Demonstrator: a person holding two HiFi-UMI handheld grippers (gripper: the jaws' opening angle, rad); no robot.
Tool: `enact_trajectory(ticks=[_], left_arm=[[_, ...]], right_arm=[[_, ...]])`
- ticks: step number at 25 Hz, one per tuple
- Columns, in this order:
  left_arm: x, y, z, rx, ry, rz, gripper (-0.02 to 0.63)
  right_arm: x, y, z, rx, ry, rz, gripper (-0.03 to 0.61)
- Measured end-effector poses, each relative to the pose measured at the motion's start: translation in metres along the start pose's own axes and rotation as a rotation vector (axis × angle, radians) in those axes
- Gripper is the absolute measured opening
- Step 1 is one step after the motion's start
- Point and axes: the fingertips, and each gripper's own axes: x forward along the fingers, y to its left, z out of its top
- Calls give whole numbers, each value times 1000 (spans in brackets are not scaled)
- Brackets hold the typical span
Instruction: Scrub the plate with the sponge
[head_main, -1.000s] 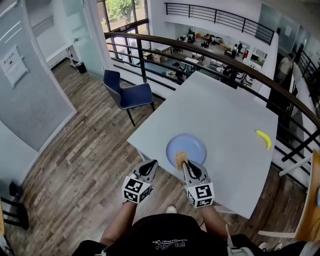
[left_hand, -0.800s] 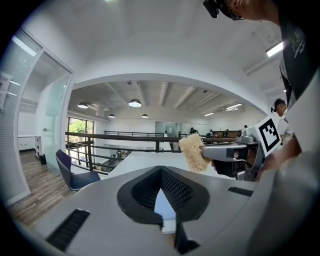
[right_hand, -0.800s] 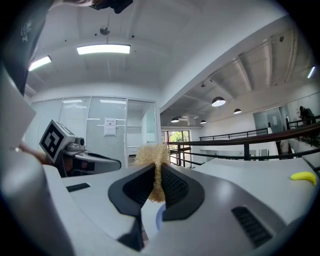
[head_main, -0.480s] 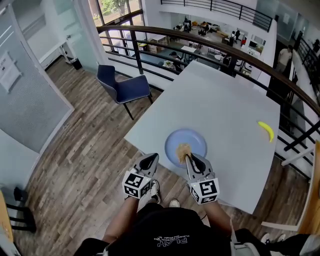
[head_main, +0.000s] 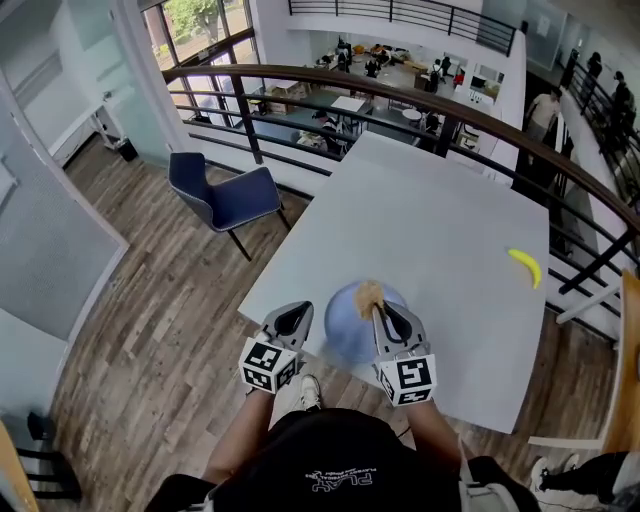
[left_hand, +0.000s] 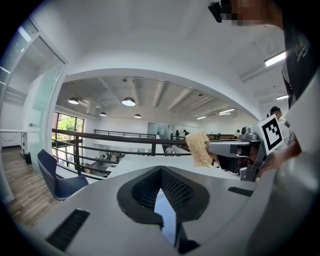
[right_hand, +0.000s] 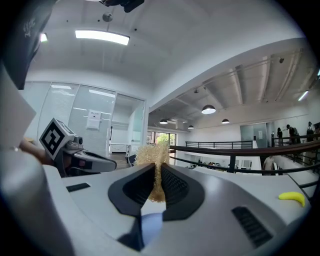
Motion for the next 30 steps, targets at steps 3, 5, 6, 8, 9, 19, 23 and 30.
enact_trajectory(ticks=[3,5,6,8,9,19,23,30], left_arm=[[11,16,5,-3,7,-22,3],[16,25,6,-4,9,-42,3],[19,29,7,0,6,-52,3],[25,37,9,4,0,-73,3],[27,39,9,1,1,-83,3],[45,64,-6,-20,60,-202,3],[53,66,1,-21,24,-262,3],[74,54,-4,-4,28,-342,3]], right_arm=[[20,-1,6,-5,-4,-23,42],[33,2,7,-7,-2,-35,41],[40,4,9,-12,0,-40,42],[52,9,10,-18,4,-48,43],[57,10,10,-18,6,-53,43],[85,13,-6,-11,57,-148,42],[84,11,1,27,57,-194,42],[75,-4,-8,41,74,-267,42]])
